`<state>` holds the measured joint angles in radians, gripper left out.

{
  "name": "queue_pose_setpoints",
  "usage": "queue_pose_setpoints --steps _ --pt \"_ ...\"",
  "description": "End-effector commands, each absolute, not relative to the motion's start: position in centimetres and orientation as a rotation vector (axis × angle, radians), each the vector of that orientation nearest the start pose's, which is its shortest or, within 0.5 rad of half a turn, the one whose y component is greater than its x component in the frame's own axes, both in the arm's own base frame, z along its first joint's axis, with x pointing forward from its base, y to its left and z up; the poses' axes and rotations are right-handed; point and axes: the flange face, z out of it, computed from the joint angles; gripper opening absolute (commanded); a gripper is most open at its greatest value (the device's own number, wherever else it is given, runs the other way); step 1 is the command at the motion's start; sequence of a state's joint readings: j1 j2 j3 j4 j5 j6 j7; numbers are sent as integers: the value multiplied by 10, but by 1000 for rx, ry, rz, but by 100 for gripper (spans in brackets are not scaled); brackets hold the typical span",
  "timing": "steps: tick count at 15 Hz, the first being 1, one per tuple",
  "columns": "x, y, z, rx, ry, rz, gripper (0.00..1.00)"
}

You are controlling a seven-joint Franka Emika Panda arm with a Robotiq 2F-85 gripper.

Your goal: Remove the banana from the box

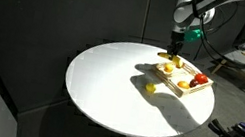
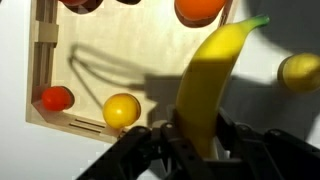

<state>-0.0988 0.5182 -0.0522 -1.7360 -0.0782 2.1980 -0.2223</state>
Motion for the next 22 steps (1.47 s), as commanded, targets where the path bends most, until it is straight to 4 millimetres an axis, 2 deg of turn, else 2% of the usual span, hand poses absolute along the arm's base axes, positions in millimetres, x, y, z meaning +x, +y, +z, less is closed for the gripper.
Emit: queue_pose_setpoints --steps 1,9,15,16,17,22 --pt "641 -81 286 -3218 -297 140 16" --pt "629 -49 284 -3196 -312 133 16" --pt "624 -41 281 -3195 -260 113 16" --pt "632 -44 273 -3191 -296 144 16" --pt "631 -44 272 -3191 -294 146 41" --pt "631 -44 268 -3189 -294 155 41"
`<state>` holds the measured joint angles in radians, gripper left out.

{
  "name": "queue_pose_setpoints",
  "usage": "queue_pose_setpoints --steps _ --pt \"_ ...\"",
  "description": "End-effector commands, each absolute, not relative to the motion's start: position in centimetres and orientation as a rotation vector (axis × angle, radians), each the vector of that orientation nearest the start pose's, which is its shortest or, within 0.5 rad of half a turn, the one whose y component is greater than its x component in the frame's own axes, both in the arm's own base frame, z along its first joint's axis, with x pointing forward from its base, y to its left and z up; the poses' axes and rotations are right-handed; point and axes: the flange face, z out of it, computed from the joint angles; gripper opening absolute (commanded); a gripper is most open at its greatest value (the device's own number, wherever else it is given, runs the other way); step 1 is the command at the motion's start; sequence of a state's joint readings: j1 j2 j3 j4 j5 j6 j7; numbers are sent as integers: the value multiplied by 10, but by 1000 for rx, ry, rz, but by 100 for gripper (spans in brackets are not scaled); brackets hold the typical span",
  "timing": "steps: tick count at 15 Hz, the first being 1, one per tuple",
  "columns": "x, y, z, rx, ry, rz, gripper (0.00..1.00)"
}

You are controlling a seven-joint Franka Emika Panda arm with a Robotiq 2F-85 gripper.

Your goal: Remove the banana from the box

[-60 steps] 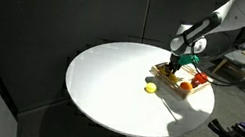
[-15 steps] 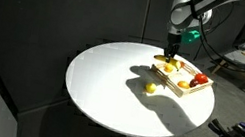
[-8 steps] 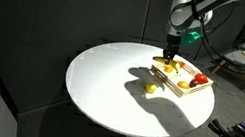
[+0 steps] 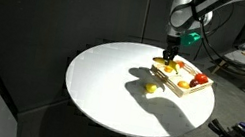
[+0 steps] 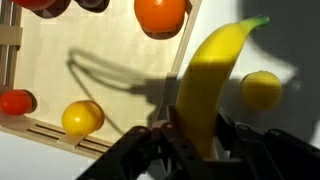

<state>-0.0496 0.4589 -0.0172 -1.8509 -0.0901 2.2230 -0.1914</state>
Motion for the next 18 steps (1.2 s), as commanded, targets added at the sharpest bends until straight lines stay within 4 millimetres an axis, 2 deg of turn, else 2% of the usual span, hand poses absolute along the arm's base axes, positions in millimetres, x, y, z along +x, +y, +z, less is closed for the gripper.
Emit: queue_pose_setpoints --steps 1,6,7,11,18 --pt "630 -44 268 -3189 -294 156 41" --pt "630 -44 268 -3189 -294 157 41" --pt "630 -44 268 -3189 -294 157 16" --pt "632 -33 268 -3178 -320 147 16" --pt "635 5 270 -3160 -426 90 16"
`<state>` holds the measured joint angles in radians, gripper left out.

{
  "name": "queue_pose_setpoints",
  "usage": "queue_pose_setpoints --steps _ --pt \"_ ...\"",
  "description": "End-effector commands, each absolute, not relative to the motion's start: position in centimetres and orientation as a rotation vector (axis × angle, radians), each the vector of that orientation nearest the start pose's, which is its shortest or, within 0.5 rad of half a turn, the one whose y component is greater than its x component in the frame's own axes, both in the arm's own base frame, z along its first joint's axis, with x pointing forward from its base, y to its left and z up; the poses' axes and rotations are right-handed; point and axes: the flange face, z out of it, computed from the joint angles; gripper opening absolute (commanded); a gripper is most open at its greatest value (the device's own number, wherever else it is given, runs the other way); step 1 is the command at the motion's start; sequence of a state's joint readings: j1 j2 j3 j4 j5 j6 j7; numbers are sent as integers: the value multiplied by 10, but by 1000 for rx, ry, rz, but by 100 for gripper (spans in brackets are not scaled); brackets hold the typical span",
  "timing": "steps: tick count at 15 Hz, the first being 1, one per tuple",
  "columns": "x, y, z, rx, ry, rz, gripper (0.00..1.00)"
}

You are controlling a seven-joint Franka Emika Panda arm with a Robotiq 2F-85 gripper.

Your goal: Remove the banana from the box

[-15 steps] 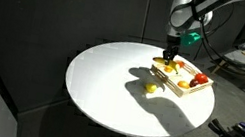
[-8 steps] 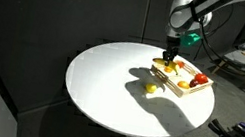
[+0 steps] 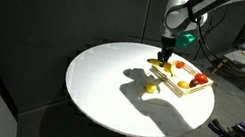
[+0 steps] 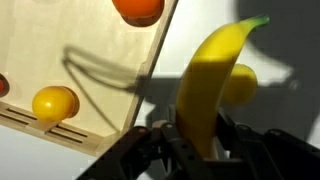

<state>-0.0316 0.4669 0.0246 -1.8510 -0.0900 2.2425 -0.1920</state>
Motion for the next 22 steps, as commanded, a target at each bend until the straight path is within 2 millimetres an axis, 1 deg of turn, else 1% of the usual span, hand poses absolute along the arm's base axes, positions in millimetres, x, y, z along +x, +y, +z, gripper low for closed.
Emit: queue_pose_setpoints --steps 1,7,14,17,22 --pt "635 11 270 -3156 -443 79 16" --pt "632 49 269 -3124 -569 44 16" --pt "617 94 268 -3059 -753 33 16" --pt "607 106 264 -3039 -826 36 16" --pt "589 119 258 -3014 -899 24 16"
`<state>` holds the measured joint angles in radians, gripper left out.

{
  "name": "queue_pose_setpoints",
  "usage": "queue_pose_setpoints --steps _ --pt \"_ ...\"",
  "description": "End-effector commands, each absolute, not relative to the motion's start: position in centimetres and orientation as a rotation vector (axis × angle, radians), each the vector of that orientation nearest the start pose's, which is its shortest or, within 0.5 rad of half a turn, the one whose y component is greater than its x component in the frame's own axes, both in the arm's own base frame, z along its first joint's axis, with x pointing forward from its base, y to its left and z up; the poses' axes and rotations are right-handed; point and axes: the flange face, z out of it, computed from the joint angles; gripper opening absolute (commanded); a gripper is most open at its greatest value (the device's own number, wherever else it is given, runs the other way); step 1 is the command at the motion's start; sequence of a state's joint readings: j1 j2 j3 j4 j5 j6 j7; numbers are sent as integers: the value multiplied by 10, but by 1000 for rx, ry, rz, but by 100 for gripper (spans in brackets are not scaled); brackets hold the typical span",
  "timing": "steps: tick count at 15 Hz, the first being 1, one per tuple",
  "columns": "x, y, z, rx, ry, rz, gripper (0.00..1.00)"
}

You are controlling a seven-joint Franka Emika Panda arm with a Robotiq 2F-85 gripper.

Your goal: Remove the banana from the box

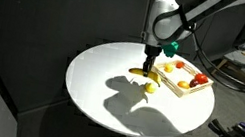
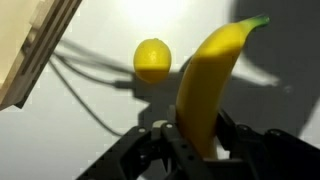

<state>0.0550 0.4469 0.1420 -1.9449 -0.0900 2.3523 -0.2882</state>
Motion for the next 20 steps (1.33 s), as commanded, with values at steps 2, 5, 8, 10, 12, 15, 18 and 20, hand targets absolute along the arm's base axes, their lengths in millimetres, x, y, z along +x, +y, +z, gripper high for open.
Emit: queue_pose_setpoints --steps 2,5,8,10,12,15,18,20 --pt "580 122 254 -3006 -917 31 16" --pt "567 124 248 -2994 -942 55 16" --pt "555 124 241 -2977 -971 65 16" --pt "550 125 236 -2967 -985 57 16" --pt "545 126 230 -2962 -999 42 16" --pt "539 125 220 -2964 -1000 24 16" --pt "534 123 211 -2965 -995 15 16" --pt "531 122 206 -2967 -991 19 16"
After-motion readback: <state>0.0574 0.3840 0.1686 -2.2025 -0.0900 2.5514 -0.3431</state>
